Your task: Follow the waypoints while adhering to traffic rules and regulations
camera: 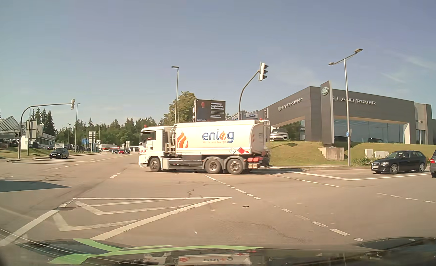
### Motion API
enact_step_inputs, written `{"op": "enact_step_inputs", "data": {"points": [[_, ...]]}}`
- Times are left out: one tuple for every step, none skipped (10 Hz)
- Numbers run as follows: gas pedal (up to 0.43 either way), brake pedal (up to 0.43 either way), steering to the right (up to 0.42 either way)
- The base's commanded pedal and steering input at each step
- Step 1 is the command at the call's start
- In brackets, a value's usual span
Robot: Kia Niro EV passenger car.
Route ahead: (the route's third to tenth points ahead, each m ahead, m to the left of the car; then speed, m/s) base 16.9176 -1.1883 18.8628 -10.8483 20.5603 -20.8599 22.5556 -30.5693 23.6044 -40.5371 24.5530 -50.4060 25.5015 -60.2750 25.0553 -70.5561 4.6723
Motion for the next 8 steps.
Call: {"op": "enact_step_inputs", "data": {"points": [[0.11, 0.0, 0.219], [0.098, 0.0, 0.23], [0.098, 0.0, 0.242], [0.087, 0.0, 0.256], [0.087, 0.0, 0.267], [0.079, 0.0, 0.273], [0.079, 0.0, 0.279], [0.067, 0.0, 0.287]]}}
